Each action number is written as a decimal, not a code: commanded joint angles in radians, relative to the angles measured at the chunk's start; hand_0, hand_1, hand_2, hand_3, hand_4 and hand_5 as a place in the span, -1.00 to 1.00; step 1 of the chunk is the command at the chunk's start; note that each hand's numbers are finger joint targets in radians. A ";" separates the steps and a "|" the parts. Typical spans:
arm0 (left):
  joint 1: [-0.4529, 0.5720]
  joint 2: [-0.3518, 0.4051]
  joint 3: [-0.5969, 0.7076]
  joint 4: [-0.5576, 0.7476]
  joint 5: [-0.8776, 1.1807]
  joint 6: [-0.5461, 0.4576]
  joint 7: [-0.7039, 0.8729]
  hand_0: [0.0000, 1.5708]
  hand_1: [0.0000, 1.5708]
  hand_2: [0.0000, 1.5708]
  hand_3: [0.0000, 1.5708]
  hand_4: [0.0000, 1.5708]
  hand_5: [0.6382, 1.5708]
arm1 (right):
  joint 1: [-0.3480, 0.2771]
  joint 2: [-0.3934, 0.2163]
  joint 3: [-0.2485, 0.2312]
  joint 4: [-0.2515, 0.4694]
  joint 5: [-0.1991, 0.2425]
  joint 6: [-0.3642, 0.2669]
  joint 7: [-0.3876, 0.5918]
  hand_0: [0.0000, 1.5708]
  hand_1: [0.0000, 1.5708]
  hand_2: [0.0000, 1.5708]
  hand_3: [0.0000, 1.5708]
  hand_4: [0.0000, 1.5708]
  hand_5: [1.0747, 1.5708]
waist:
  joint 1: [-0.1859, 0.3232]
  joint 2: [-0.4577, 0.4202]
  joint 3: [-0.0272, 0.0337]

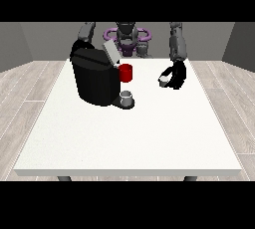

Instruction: Insert the coffee pod into the coffee machine and close the lid

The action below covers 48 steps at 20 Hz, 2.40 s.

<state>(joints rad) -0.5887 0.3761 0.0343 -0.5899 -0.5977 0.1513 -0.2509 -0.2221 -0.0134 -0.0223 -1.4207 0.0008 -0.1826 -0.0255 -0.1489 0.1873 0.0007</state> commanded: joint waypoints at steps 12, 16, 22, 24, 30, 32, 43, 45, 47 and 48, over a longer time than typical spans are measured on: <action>-0.155 -0.011 -0.028 -0.060 -0.015 -0.176 -0.024 0.77 0.77 0.79 0.72 -0.26 1.00 | -0.034 -0.044 -0.075 0.138 -0.044 0.026 0.006 -1.00 -1.00 -1.00 -1.00 -0.36 1.00 | 0.048 -0.081 -0.0002; -0.193 0.002 -0.022 -0.091 -0.017 -0.209 -0.011 0.58 0.58 0.69 0.67 -0.32 1.00 | 0.015 0.009 -0.047 0.186 -0.026 0.020 -0.135 -1.00 -1.00 -1.00 -1.00 -0.40 1.00 | 0.039 -0.082 -0.0003; -0.286 0.013 0.007 -0.090 -0.023 -0.222 0.033 0.60 0.60 0.69 0.64 -0.31 1.00 | -0.092 -0.037 -0.066 0.163 -0.065 0.071 -0.066 -1.00 -1.00 -1.00 -1.00 -0.37 1.00 | -0.007 -0.030 -0.0006; -0.254 0.063 0.044 -0.055 0.001 -0.255 0.000 0.60 0.60 0.69 0.64 -0.31 1.00 | -0.003 -0.033 -0.013 0.089 -0.057 0.105 -0.017 -1.00 -1.00 -1.00 -1.00 -0.38 1.00 | -0.054 -0.083 -0.0010; -0.385 0.039 0.026 -0.124 -0.018 -0.291 0.075 0.60 0.60 0.69 0.63 -0.32 1.00 | -0.059 -0.020 -0.048 0.175 -0.060 0.068 -0.102 -1.00 -1.00 -1.00 -1.00 -0.36 1.00 | -0.035 -0.056 -0.0003; -0.409 0.070 0.055 -0.089 -0.023 -0.258 0.081 0.36 0.36 0.55 0.57 -0.34 1.00 | -0.062 -0.004 0.004 0.102 -0.036 0.057 -0.028 -1.00 -1.00 -1.00 -1.00 -0.34 1.00 | -0.100 -0.047 -0.0008; -0.545 0.106 0.104 -0.065 -0.013 -0.267 0.119 0.64 0.64 0.71 0.62 -0.34 1.00 | -0.126 -0.046 0.004 0.051 -0.036 0.064 -0.022 -1.00 -1.00 -1.00 -1.00 -0.30 1.00 | -0.163 0.047 -0.0006; -0.536 0.099 0.095 -0.057 -0.015 -0.292 0.115 0.63 0.63 0.69 0.61 -0.34 1.00 | -0.077 -0.001 0.054 0.053 0.031 -0.002 -0.035 -1.00 -1.00 -1.00 -1.00 -0.30 1.00 | -0.144 0.022 -0.0007; -0.567 0.112 0.104 -0.049 -0.019 -0.287 0.128 0.63 0.63 0.66 0.56 -0.36 1.00 | -0.158 -0.033 0.000 0.038 -0.022 0.020 0.028 -1.00 -1.00 -1.00 -1.00 -0.38 1.00 | -0.151 0.051 -0.0007; -0.563 0.081 0.096 -0.053 -0.022 -0.282 0.151 0.61 0.61 0.65 0.57 -0.37 1.00 | -0.099 -0.007 0.030 0.056 0.001 0.012 -0.013 -1.00 -1.00 -1.00 -1.00 -0.42 1.00 | -0.152 0.032 -0.0005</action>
<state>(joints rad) -1.1336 0.4670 0.1305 -0.6509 -0.6114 -0.1346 -0.1193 -0.3390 -0.0342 -0.0064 -1.3582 -0.0106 -0.1597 -0.0353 -0.2905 0.2172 0.0000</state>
